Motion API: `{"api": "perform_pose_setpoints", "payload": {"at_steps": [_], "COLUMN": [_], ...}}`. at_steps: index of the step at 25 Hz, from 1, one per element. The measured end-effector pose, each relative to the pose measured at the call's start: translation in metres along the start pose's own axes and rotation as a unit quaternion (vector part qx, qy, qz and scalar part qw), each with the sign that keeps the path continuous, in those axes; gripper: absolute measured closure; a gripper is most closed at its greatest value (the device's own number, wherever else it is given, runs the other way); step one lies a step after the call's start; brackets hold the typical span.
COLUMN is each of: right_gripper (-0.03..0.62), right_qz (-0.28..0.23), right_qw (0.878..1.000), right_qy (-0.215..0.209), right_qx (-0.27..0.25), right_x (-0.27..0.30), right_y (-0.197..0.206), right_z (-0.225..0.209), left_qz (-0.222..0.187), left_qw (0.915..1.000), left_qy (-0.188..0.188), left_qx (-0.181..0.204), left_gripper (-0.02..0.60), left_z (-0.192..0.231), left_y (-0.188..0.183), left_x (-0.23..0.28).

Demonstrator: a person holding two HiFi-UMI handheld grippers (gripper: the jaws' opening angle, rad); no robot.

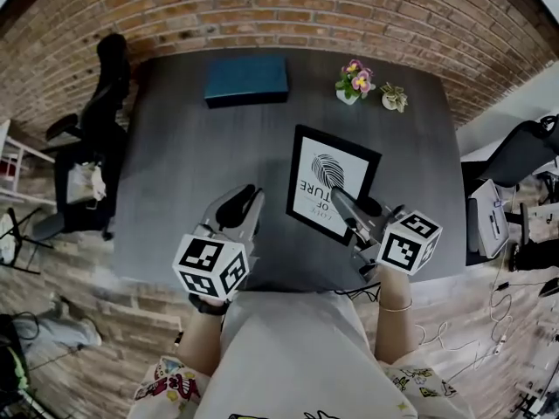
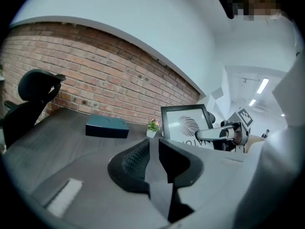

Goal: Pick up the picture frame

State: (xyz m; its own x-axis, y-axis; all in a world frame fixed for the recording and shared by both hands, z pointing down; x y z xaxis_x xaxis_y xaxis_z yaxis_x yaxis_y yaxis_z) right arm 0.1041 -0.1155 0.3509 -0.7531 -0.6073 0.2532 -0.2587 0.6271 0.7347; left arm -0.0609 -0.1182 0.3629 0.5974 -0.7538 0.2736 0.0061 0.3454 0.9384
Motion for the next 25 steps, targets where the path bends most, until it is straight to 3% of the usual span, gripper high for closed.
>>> {"api": "perform_pose_setpoints", "payload": {"at_steps": [6, 13, 19, 25], "right_gripper": [0.582, 0.582, 0.582, 0.582], "right_qz": [-0.027, -0.060, -0.079, -0.093], "right_qw": [0.992, 0.971, 0.956, 0.949], "right_qy": [0.064, 0.134, 0.170, 0.188], "right_qx": [-0.106, -0.190, -0.228, -0.234], "right_x": [-0.024, -0.050, -0.062, -0.068], "right_y": [-0.006, -0.013, -0.019, -0.022], "right_z": [0.013, 0.013, 0.008, -0.002], "left_qz": [-0.015, -0.019, -0.019, -0.017], "left_qw": [0.9973, 0.9942, 0.9929, 0.9921], "left_qy": [-0.023, -0.048, -0.064, -0.068], "left_qx": [0.068, 0.094, 0.099, 0.104], "left_gripper": [0.515, 0.537, 0.565, 0.568], "left_z": [-0.013, -0.021, -0.019, -0.017], "left_y": [-0.018, -0.020, -0.017, -0.017], "left_x": [-0.018, -0.029, -0.032, -0.027]}}
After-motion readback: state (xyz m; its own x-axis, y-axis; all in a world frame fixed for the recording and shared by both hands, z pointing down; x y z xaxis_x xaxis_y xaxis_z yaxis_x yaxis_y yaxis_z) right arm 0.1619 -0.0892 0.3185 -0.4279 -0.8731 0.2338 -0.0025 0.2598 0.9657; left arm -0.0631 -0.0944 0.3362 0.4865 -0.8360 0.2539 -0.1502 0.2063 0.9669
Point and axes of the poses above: the fingertips, and each gripper's own axes: x forward along the fingers, z to its left, y out of its underside, the point moved 2 cm from there along -x, backward along the fingers, and after that the axes turned 6 degrees about x, right-handed, at the moved point
